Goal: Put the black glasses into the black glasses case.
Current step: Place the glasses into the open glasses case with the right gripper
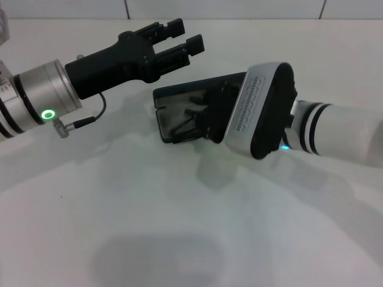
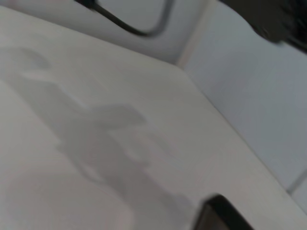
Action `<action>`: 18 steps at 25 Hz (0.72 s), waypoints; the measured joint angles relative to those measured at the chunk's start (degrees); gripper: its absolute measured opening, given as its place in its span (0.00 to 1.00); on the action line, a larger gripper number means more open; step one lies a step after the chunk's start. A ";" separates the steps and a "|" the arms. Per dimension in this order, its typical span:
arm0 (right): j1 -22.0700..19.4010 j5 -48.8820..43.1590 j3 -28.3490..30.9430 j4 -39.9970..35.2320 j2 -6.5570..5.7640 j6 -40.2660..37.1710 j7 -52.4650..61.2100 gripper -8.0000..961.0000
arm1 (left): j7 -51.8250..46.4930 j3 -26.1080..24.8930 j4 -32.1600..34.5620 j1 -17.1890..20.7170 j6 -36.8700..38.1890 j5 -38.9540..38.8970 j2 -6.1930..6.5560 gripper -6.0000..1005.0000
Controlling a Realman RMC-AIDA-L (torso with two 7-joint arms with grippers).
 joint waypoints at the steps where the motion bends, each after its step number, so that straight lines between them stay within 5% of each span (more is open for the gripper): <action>1: -0.55 -0.66 0.09 -0.74 0.00 -0.86 -0.01 0.19 | 0.00 -0.01 0.01 0.08 0.01 -0.01 0.00 0.71; 9: -0.21 -1.13 -0.24 -0.85 0.00 -7.71 0.23 0.19 | 0.00 0.05 0.04 -0.28 -0.03 -0.23 0.00 0.71; 18: 8.18 6.74 -1.70 8.57 0.00 -9.69 0.71 0.19 | -0.17 0.05 -0.05 -0.74 0.00 -0.17 -0.06 0.71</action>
